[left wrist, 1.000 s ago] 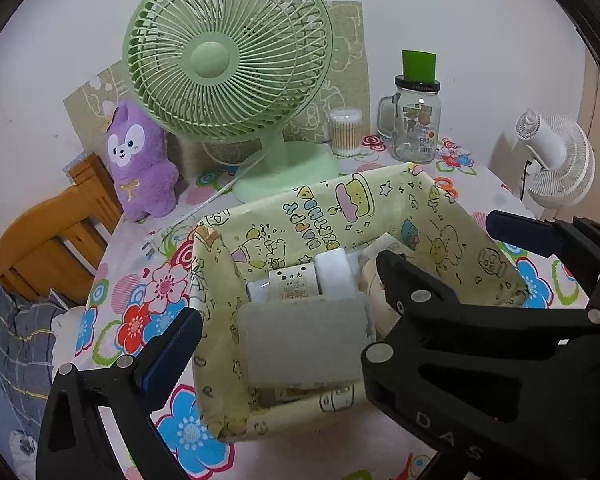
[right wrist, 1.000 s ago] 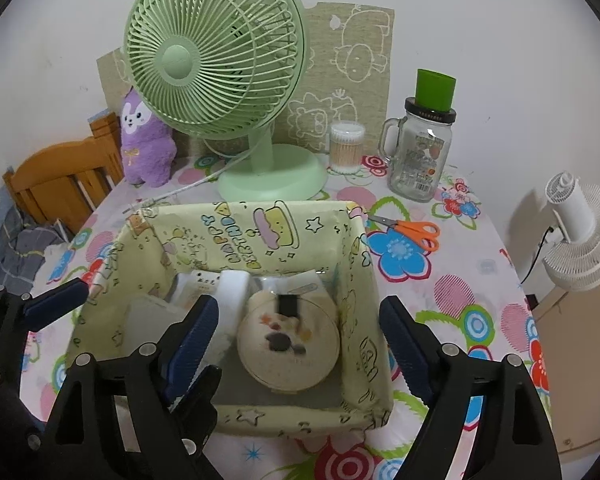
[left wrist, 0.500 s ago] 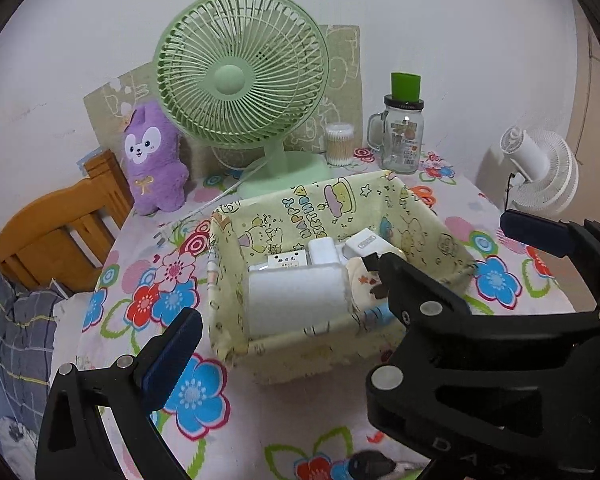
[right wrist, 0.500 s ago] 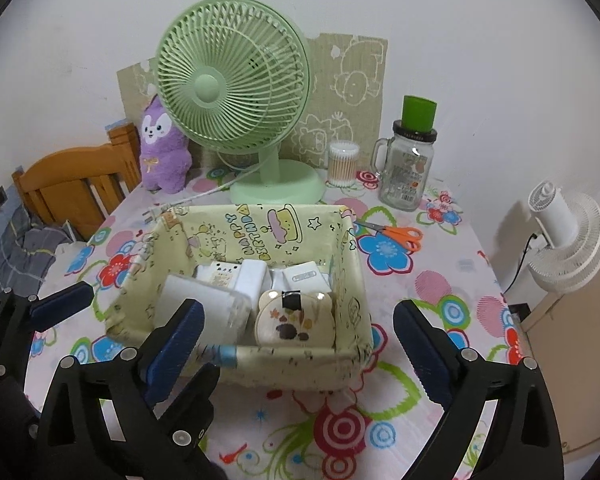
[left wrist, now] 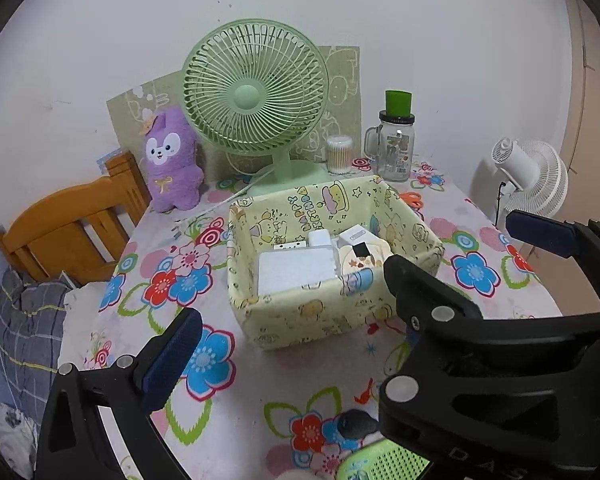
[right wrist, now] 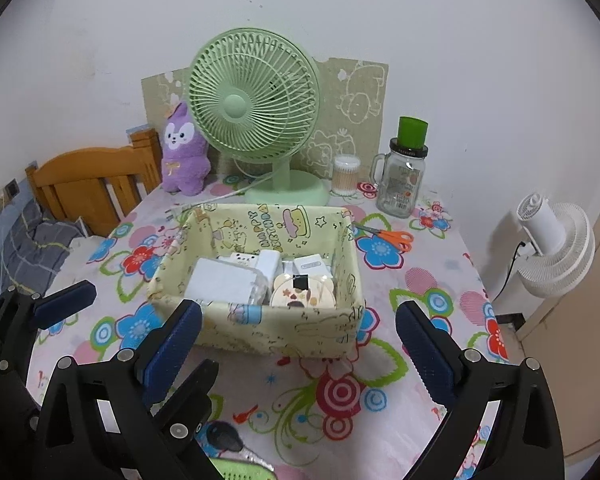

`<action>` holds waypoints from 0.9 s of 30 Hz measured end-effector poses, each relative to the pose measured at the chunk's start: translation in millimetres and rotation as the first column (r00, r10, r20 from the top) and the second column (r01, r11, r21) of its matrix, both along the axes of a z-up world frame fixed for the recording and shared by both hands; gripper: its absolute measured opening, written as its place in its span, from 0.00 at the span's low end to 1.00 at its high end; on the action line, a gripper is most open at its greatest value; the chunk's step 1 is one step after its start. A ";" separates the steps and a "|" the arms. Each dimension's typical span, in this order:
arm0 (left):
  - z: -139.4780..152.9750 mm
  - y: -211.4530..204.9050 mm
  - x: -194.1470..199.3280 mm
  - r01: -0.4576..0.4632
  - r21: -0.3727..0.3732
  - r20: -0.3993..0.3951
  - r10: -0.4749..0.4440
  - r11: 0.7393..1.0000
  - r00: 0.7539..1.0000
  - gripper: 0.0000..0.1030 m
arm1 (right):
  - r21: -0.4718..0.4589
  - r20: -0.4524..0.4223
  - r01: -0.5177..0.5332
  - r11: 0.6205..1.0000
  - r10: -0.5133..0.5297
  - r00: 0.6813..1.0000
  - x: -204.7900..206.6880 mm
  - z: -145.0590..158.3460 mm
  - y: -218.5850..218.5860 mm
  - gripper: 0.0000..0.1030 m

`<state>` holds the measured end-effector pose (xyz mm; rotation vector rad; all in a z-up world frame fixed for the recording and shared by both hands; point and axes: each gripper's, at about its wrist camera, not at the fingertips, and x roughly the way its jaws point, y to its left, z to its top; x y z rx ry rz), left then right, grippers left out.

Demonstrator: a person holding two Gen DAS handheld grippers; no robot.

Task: Organize rigid objects
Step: 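Withdraw both open tools away from the yellow box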

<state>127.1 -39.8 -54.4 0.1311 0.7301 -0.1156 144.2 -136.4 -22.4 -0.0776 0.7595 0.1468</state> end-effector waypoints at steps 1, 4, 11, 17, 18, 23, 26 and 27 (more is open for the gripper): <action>0.0 0.7 -2.7 0.003 -0.004 -0.004 -0.003 1.000 1.000 1.00 | 0.000 0.002 -0.004 1.000 0.004 1.000 -2.4 0.8 0.5 0.96; -0.7 1.3 -10.5 0.009 -0.021 -0.012 -0.010 1.000 1.000 1.00 | -0.003 0.000 -0.010 1.000 0.010 1.000 -11.7 2.0 0.5 0.96; -1.9 1.0 -30.5 0.010 -0.041 -0.012 -0.010 0.999 1.000 1.00 | -0.002 0.017 -0.009 1.000 0.009 1.000 -34.5 3.7 -2.3 0.96; -2.8 -0.1 -44.6 0.017 -0.026 -0.005 -0.017 1.000 1.000 1.00 | 0.004 0.014 -0.019 1.000 0.019 1.000 -47.8 2.6 -3.2 0.96; -2.7 -0.2 -47.1 0.020 -0.025 -0.002 -0.020 0.999 1.000 1.00 | 0.010 0.010 -0.015 1.000 0.015 1.000 -49.3 2.1 -3.9 0.96; -2.9 0.2 -57.9 0.028 -0.017 0.003 -0.028 0.999 1.000 1.00 | 0.036 -0.006 -0.023 0.999 0.024 1.000 -58.0 -0.4 -7.3 0.96; -6.1 1.7 -61.7 0.024 -0.022 -0.014 -0.025 0.999 1.000 1.00 | 0.035 0.001 -0.032 0.999 0.032 0.999 -65.2 -1.2 -6.8 0.96; -7.2 2.7 -62.7 0.019 -0.023 -0.016 -0.020 1.000 1.000 1.00 | 0.034 0.004 -0.034 0.999 0.034 0.999 -67.0 -1.4 -6.2 0.96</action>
